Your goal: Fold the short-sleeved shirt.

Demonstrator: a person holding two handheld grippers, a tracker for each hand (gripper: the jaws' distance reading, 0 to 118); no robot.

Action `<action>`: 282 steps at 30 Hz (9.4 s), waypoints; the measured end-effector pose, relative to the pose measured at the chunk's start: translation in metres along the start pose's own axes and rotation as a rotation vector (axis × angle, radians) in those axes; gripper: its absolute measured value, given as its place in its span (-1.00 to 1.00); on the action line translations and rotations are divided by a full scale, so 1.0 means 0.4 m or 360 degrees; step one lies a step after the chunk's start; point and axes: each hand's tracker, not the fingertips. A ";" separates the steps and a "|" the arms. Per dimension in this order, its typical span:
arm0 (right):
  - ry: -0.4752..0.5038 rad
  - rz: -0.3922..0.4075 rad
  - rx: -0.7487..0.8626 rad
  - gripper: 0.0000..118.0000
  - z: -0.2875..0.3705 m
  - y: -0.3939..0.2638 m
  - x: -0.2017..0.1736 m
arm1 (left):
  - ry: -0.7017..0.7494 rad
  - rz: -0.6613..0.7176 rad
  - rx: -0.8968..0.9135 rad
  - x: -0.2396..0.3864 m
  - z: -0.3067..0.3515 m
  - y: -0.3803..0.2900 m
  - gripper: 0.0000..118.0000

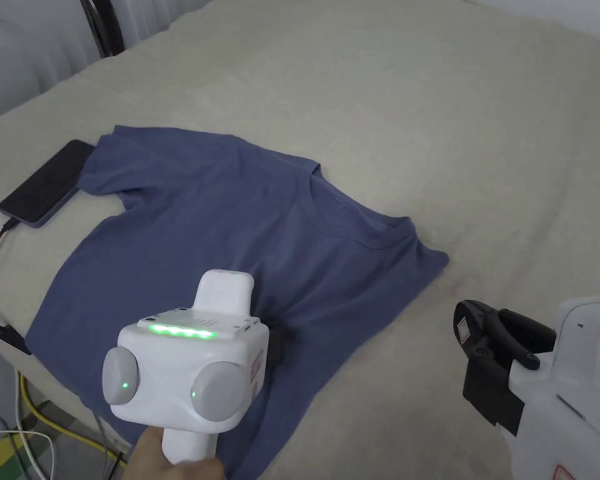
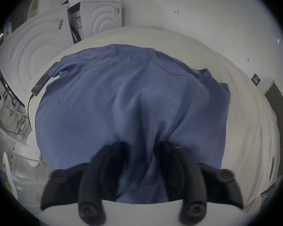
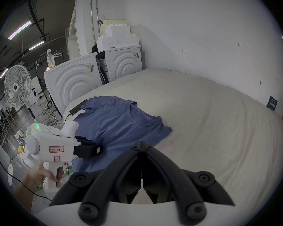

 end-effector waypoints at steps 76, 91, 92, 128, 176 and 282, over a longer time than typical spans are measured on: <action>-0.1047 -0.0498 0.0396 -0.95 0.897 -0.249 0.442 | -0.1306 -0.0910 -0.0318 1.063 0.345 -0.189 0.85; -0.0812 -0.0412 0.0383 -0.95 0.788 -0.186 0.369 | -0.0821 -0.0473 0.0008 0.596 0.366 0.003 -1.00; -0.0804 -0.0408 0.0372 -0.95 0.776 -0.184 0.367 | -0.0804 -0.0428 -0.0008 0.570 0.350 0.005 -1.00; -0.0649 -0.0393 -0.0001 -0.95 0.502 -0.183 0.424 | -0.0453 -0.0814 -0.0222 0.740 -0.012 -0.010 -0.85; -0.0586 -0.0146 -0.0873 -0.87 0.010 -0.170 0.852 | -0.0646 -0.0607 -0.0293 0.673 0.090 0.010 -0.89; -0.1265 -0.0295 0.0522 -0.87 0.765 0.727 1.095 | -0.0283 -0.0609 0.0940 0.894 0.421 1.110 -0.90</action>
